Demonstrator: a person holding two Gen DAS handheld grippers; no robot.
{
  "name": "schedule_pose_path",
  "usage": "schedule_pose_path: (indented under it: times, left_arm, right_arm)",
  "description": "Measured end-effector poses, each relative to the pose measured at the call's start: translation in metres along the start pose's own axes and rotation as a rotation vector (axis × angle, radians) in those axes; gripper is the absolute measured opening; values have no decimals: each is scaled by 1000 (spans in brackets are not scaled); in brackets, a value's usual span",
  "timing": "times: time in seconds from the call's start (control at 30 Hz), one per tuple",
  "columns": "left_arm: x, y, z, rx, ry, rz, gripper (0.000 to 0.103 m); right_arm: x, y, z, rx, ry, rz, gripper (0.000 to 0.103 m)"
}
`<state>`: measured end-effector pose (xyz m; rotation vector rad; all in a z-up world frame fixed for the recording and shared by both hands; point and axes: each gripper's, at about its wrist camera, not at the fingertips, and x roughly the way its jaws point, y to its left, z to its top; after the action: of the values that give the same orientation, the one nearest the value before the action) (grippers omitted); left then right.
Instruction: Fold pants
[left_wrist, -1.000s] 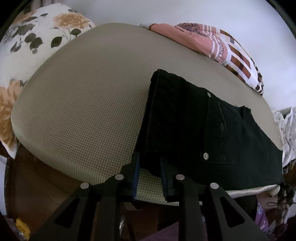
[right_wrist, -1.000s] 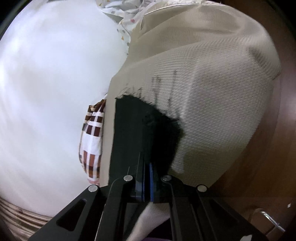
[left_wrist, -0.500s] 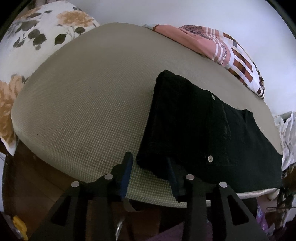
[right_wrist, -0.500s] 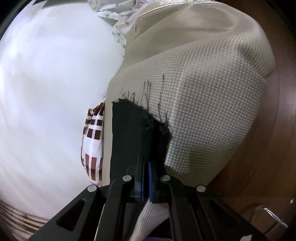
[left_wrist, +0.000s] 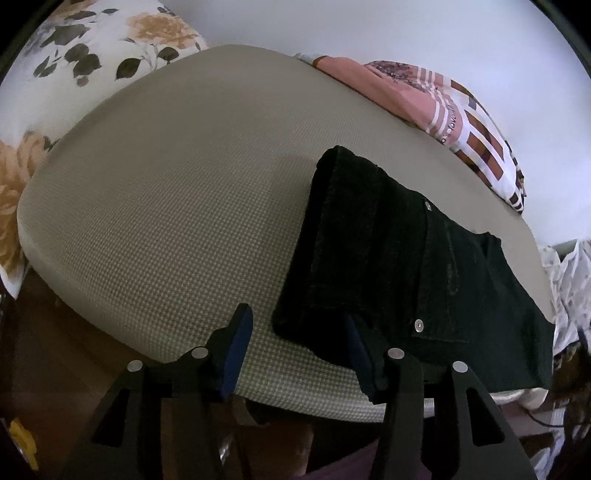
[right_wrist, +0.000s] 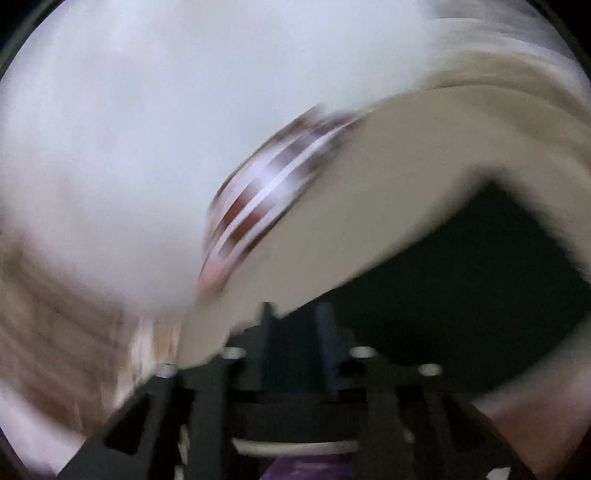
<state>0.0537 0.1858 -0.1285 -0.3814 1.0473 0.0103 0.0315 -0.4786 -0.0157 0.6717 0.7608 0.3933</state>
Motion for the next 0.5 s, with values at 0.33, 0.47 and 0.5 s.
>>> schedule_pose_path:
  times: [0.33,0.47,0.5]
  left_arm:
    - [-4,2,2,-15,3,-22,52]
    - [-2,4,4,-42,3,-41,52]
    - [-2,5,4,-45,2,-44,52]
  right_arm:
    - [231,109,-6,-475,363,12,43]
    - [261,116,-5,-606,406,-46,43]
    - [267,119,-5,-612,426,-49,43]
